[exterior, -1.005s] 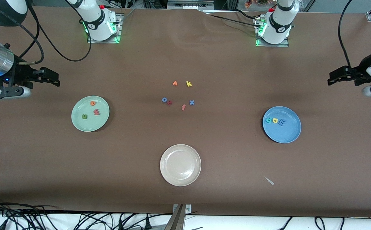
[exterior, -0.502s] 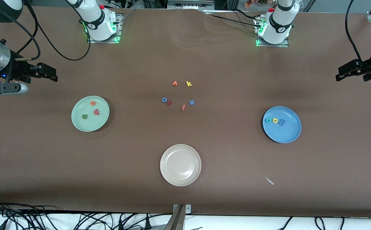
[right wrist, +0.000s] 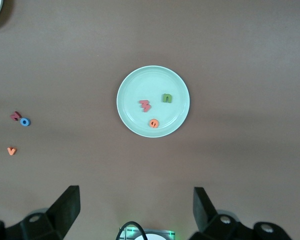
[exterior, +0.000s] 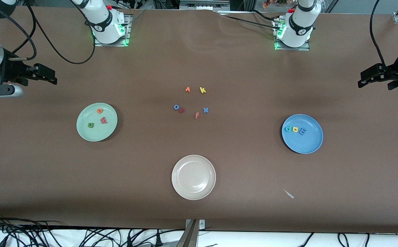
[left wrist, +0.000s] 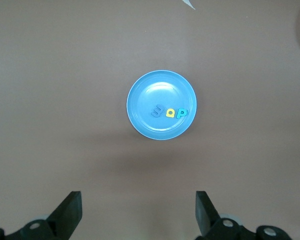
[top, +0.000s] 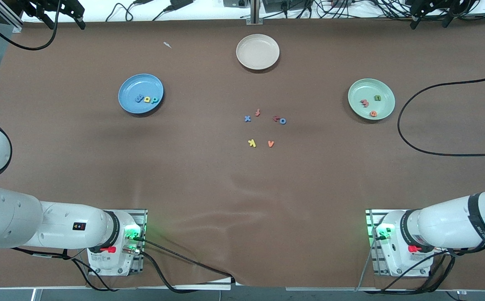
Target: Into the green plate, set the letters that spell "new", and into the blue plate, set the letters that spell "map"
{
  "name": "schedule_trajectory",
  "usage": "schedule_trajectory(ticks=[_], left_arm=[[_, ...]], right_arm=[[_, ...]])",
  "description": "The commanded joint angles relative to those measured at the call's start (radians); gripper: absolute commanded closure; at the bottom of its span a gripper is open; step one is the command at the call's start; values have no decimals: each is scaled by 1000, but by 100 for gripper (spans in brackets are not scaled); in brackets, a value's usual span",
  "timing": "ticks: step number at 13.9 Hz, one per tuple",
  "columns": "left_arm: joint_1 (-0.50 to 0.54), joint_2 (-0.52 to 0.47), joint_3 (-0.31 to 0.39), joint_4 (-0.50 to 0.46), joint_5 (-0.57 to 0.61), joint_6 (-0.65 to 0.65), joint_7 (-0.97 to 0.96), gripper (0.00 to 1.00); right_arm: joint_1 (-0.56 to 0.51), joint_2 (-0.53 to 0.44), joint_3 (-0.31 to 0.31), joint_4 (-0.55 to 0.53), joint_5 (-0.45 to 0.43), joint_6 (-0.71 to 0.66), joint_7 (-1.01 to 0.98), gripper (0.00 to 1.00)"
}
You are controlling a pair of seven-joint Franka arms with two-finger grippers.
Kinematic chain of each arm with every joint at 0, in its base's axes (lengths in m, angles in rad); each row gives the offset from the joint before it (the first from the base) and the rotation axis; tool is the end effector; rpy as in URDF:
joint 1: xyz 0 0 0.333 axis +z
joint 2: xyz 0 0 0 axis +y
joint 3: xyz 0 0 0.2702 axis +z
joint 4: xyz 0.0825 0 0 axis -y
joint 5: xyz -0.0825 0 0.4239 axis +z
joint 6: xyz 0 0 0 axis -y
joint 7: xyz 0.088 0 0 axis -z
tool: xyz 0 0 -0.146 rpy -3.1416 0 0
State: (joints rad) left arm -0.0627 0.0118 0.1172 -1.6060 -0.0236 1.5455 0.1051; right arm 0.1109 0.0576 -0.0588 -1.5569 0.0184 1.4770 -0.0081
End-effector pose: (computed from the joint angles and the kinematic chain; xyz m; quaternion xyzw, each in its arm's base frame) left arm 0.5895 0.0284 0.5128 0.9990 -0.0251 -0.0351 0.0140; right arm 0.5912 0.0343 0.5053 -0.9972 -0.0302 0.0688 0.0060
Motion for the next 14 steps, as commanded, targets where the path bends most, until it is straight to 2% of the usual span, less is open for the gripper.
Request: schedule_trajectory(ticks=[1,14], left_arm=[[9,-16,-28,-22,-12,19,21,0],[15,10,-27,-9,-12,25,21,0]], right_arm=[[-7,-53,8,-19,-1,-26,0,1],[-2,-61,14,-12,-37,-24,-9,0]])
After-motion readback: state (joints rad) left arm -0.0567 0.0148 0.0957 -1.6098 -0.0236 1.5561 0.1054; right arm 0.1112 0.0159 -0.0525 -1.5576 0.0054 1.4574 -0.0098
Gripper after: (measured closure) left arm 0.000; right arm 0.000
